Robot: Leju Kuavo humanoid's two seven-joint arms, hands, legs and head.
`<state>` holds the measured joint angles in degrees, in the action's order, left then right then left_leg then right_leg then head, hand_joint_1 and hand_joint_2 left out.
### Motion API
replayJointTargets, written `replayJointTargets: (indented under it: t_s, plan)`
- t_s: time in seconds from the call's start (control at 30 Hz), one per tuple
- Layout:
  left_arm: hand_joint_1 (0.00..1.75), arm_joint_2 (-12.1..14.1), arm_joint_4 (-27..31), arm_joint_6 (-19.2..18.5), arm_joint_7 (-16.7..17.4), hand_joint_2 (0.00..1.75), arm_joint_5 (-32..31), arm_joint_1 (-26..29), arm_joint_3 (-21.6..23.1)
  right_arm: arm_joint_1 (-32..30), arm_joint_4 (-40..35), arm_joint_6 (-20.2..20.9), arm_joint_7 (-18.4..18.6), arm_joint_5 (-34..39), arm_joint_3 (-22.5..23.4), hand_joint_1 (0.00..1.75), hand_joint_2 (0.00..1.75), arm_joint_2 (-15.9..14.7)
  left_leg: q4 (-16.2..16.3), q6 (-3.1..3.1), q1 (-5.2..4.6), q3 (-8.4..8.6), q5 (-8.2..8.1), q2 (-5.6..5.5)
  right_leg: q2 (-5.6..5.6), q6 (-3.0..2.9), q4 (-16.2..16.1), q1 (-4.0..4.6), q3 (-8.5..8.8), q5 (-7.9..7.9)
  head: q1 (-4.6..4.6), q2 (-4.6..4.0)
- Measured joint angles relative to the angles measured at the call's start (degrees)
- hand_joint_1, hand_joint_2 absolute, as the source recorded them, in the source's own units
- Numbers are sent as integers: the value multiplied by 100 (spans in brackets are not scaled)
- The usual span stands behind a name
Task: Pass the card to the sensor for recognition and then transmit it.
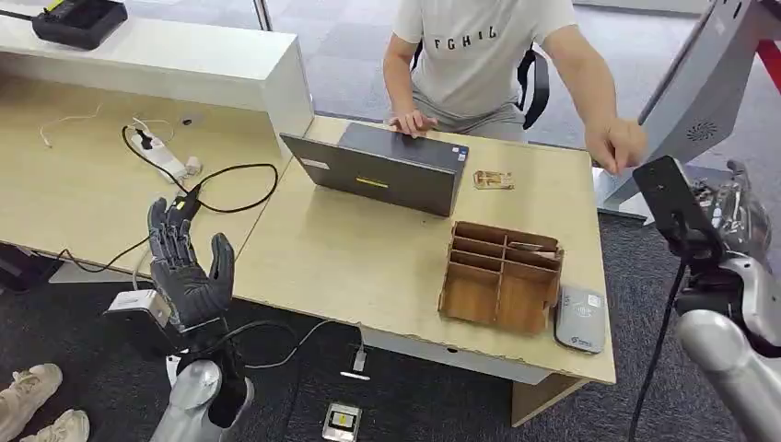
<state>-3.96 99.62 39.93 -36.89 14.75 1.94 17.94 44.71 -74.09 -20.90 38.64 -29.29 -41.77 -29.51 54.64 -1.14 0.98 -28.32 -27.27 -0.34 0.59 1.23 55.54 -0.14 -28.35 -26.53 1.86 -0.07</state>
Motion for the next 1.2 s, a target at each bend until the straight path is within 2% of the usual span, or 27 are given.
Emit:
replayJointTargets:
  t_s: [0.23,0.37,0.53,0.7,0.87,1.03,1.2]
  plan:
    - [0,0,0,0,-20,175,7,14,0,-107,-24,-166,0,-54,2,175,175,-31,2,0,0,1,0,0,0,0,0,-1,0,0,0,0]
    - [0,0,0,0,-37,175,7,61,-4,-387,-256,-536,0,-179,50,175,175,-225,6,0,0,0,-1,0,-1,0,-1,-1,0,0,0,0]
    - [0,0,0,0,-37,175,-53,121,-22,-1069,-649,-870,0,-663,238,175,175,-553,6,1,0,0,-3,-5,-1,2,-2,-1,1,-1,0,0]
    - [0,0,22,0,15,175,-192,202,-87,-2012,-877,-1259,-4,-1180,545,175,175,-713,6,3,1,-2,-5,-7,-1,2,-2,1,2,-2,-2,0]
    - [0,0,109,0,94,175,-376,257,-153,-2665,-837,-1659,-285,-1139,789,175,175,-664,4,4,0,-3,-4,-6,-1,2,-1,1,3,-1,0,0]
    - [0,-100,286,0,-42,175,-649,372,-371,-2883,-759,-1689,-524,-1149,863,175,175,-529,4,4,0,-3,-3,-5,-1,2,-1,1,4,-1,0,0]
    - [0,-330,446,11,463,175,-662,537,-845,-2914,-689,-1681,-632,-1167,870,175,175,-380,4,4,0,-4,-3,-4,0,2,-1,1,3,-1,0,0]
